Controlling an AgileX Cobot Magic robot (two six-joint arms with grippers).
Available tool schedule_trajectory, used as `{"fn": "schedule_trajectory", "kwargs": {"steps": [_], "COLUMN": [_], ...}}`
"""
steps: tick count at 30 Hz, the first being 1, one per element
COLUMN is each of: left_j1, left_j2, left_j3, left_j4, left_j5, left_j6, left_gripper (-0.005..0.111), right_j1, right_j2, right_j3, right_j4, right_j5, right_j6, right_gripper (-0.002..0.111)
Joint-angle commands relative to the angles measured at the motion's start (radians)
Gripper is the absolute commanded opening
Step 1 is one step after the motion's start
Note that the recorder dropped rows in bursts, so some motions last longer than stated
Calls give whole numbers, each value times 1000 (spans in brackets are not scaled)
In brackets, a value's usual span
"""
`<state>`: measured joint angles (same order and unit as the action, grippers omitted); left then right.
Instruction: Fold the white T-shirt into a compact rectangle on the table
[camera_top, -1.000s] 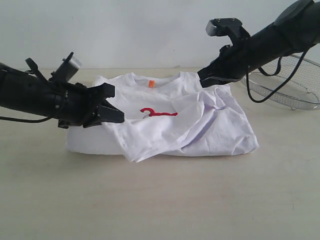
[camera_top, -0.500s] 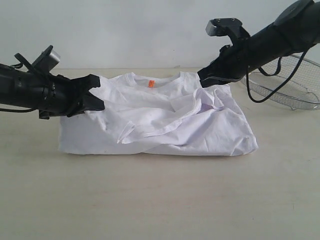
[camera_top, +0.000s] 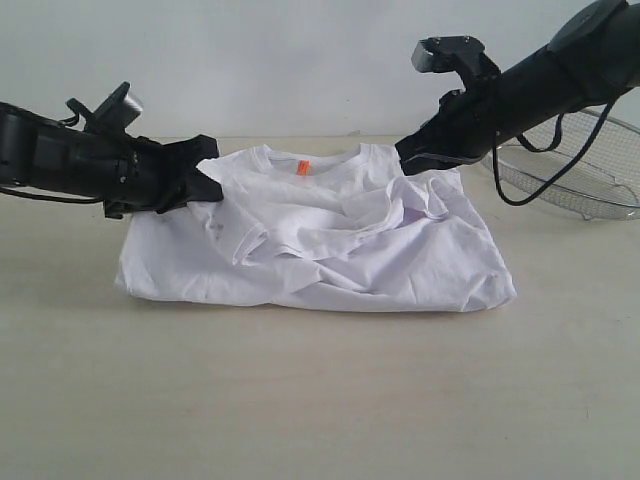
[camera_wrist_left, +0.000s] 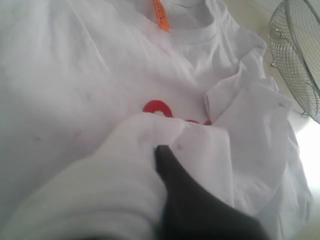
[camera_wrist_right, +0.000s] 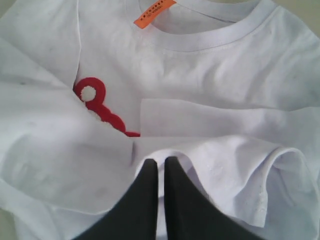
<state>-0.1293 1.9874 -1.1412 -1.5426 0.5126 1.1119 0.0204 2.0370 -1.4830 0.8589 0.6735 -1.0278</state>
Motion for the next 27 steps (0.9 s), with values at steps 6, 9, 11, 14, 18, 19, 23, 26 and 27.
{"fn": "schedule_trajectory", "kwargs": {"steps": [6,9,11,14,18,19,23,26,27], "left_j1": [2,2,2,2,2,2,2,2,4], "left_j2": [57,68,75,92,123,127,152,153,153], "left_j3": [-76,-87,-87,-89,-98,-100,-109,-109,-111], "left_j4": [-9,-9,-9,-9,-9,-9,-9,-9,-9], "left_j5": [-77,-99,-140,-150,-150,-147,-140,-136,-131], "left_j6": [47,47,47,52,70,70,70,70,70], "left_gripper": [4,4,4,4,4,4,4,4,4], "right_j1": [0,0,0,0,0,0,0,0,0], "right_j2": [-1,-1,-1,-1,-1,-1,-1,-1,-1], "right_j3": [-6,-6,-6,-6,-6,-6,-6,-6,-6], "right_j4": [-9,-9,-9,-9,-9,-11,-16,-16,-16], "right_j5": [12,12,12,12,14,14,18,23,23], "right_j6": [-2,-2,-2,-2,-2,-2,-2,-2,-2], "right_gripper": [0,0,0,0,0,0,0,0,0]}}
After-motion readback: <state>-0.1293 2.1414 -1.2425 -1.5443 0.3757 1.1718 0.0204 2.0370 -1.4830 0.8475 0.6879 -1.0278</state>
